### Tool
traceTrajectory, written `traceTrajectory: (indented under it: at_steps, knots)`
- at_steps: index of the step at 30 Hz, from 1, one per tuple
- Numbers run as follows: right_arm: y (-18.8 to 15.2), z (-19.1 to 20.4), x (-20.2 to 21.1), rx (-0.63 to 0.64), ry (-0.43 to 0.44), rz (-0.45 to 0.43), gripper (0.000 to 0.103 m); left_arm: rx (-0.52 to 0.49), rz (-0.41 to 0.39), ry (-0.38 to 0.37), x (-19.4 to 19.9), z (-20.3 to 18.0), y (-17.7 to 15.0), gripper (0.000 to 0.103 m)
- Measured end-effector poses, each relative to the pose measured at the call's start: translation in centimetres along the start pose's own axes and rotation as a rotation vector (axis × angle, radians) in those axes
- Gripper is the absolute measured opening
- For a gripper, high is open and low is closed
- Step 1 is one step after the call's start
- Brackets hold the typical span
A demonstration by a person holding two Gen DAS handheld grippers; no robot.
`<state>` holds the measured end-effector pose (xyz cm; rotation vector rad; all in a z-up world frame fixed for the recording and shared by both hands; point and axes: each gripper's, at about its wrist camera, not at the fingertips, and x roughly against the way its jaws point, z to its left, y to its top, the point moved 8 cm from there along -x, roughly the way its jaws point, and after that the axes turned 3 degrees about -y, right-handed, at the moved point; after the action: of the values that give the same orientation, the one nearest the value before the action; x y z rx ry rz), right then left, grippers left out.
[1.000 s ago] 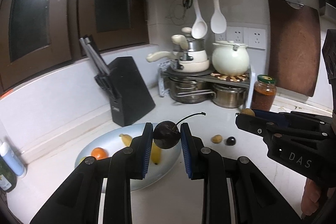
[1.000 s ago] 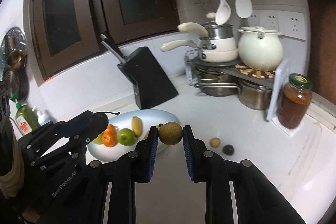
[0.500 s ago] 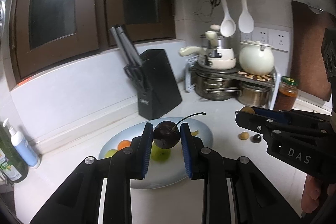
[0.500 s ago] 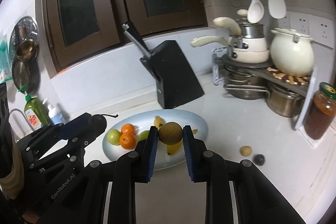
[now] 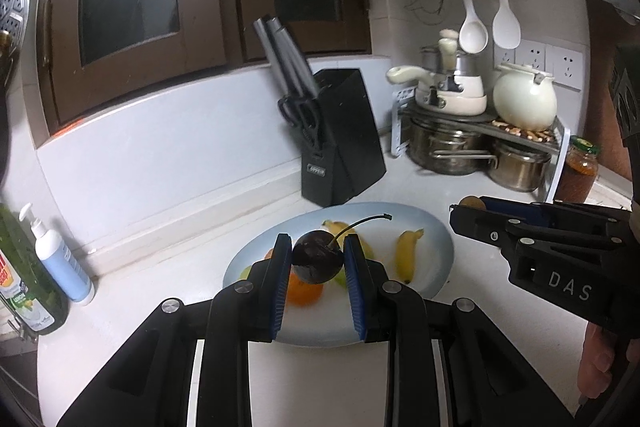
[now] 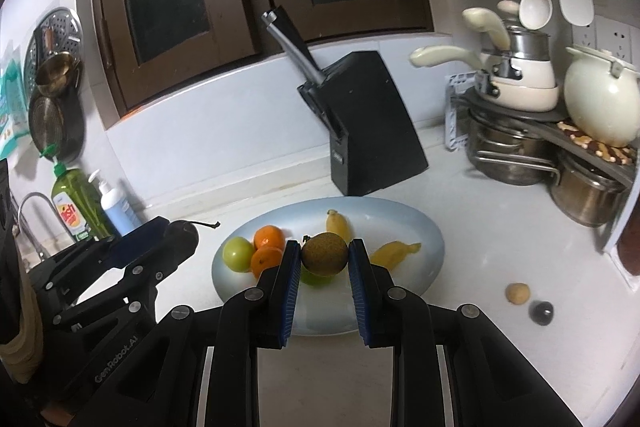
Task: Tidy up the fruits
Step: 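Carry the cherry in the left tool while the right carries the yellow fruit to the plate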
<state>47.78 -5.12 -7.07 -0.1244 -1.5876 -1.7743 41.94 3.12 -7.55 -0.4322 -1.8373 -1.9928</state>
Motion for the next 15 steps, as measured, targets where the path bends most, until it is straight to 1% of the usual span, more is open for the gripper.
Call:
traceTrajectory:
  at_steps: [5,15]
  knots:
    - [-0.7,0.7,-1.7,0.002,0.016,0.037,0.026,0.009,0.037,0.008,-1.0,1.1,-1.3,0.027]
    - [-2.7,1.4,-5.0,0.007,0.017,0.115,0.026,0.016,0.110,-0.001,-3.5,2.3,-4.0,0.027]
